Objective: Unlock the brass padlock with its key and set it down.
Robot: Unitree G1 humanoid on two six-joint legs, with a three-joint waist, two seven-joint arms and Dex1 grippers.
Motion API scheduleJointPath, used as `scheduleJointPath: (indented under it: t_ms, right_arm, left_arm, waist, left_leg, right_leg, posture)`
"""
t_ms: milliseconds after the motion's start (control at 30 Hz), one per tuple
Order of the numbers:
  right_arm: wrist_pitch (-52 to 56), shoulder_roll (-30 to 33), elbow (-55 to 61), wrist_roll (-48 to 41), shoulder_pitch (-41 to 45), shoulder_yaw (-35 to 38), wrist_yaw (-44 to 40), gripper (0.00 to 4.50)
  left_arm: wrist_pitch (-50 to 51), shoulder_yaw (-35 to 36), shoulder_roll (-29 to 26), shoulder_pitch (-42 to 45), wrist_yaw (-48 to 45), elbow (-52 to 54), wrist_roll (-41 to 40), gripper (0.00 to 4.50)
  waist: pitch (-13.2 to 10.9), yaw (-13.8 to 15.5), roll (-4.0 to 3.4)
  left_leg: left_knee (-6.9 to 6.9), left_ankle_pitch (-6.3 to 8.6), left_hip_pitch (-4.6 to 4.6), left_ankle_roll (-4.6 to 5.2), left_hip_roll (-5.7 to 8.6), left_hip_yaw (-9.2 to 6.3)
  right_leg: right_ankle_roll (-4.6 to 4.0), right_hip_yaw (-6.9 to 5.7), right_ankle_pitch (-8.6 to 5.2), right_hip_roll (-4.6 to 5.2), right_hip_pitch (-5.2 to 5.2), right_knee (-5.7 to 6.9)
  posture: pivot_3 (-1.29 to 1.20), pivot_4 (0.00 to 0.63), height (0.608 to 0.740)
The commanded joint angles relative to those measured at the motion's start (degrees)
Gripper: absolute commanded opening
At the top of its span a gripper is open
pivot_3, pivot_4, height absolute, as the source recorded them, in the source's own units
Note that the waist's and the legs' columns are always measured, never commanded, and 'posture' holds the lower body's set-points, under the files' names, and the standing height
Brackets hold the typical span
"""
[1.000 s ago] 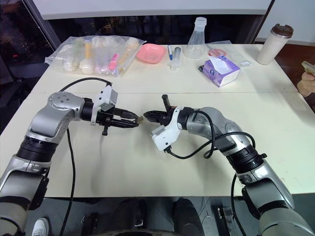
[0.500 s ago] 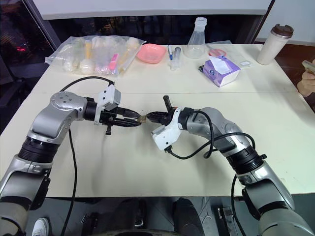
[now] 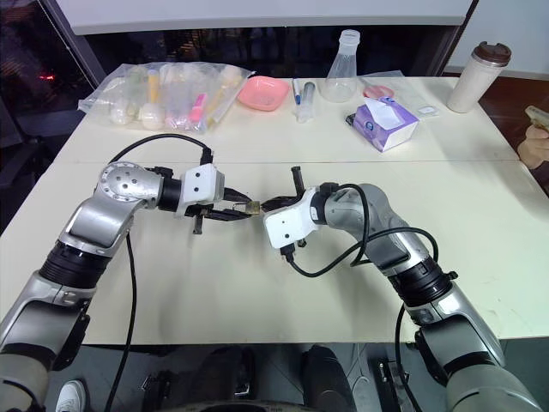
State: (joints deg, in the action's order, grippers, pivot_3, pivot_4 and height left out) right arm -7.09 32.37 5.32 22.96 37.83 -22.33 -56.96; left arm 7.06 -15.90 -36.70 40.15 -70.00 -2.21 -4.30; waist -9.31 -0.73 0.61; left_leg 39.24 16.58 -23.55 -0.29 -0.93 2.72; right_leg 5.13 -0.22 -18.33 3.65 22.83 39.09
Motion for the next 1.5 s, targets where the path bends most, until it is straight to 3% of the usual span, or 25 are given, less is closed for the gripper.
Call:
scheduleJointPath:
  t_ms: [33,167,367,467,600,1433,1500]
  right_arm:
    - [1.3,-0.9,3.2,-1.5,1.1,-1.7,-2.5,0.03]
    - [-3.6,0.0,2.5,1.5,2.4,-2.2,0.3,0.03]
    - [-23.5,3.5,-3.7,12.5,3.4,-1.6,18.8,0.03]
    - [-27.0,3.9,-4.4,12.8,2.2,-0.4,23.3,0.82]
    - [-30.3,4.6,-5.9,15.1,1.9,0.8,28.8,2.78]
    - [-35.9,2.2,-9.7,13.1,4.4,-1.1,27.9,2.78]
    - [-35.9,2.2,-9.8,13.0,4.4,-1.1,27.8,2.25]
  left_arm:
    - [-2.0,2.1,-0.1,1.1,2.5,-0.4,0.6,0.78]
    - [0.5,2.8,0.4,1.4,2.0,-1.1,-1.2,0.78]
    - [14.4,6.2,0.0,2.6,-2.9,-0.8,-11.1,0.78]
    - [17.8,6.6,-1.2,3.0,-5.6,-0.7,-13.7,0.78]
    - [19.4,6.3,-2.0,3.7,-8.5,-1.7,-15.2,0.78]
    - [13.1,3.9,0.6,6.8,-11.2,-6.1,-11.8,0.78]
    - [13.2,3.8,0.5,6.7,-11.4,-6.0,-11.8,0.78]
  waist:
    - [0.0,0.0,0.0]
    - [0.0,0.0,0.0]
    - [0.0,-0.1,0.0]
    - [0.0,-0.1,0.0]
    - [0.0,0.0,0.0]
    - [0.0,-0.1,0.0]
    - [0.0,-0.1,0.0]
  left_leg:
    - [0.0,0.02,0.0,0.03,0.0,0.0]
    - [0.0,0.09,0.0,0.16,0.0,0.0]
    - [0.0,-0.03,0.0,-0.06,0.01,0.01]
    - [0.0,-0.07,0.0,-0.13,0.01,0.04]
    - [0.0,-0.09,0.0,-0.16,0.0,0.04]
    - [0.0,-0.09,0.0,-0.16,0.0,0.05]
    - [0.0,-0.09,0.0,-0.16,0.0,0.04]
  right_leg:
    - [0.0,0.0,0.0,0.0,0.0,0.0]
    - [0.0,-0.01,0.0,0.0,0.0,0.0]
    - [0.0,-0.01,0.0,-0.04,0.05,0.04]
    - [0.01,0.0,0.0,-0.06,0.05,0.04]
    - [0.0,0.0,0.0,-0.06,0.05,0.04]
    - [0.0,0.01,-0.01,-0.05,0.04,0.04]
    - [0.0,0.01,-0.01,-0.05,0.04,0.04]
  posture:
    - [0.0,0.15,0.715]
    - [0.0,0.15,0.715]
    - [0.0,0.15,0.715]
    - [0.0,0.15,0.715]
    - [0.0,0.15,0.715]
    - [0.0,0.15,0.715]
    - [0.0,0.15,0.715]
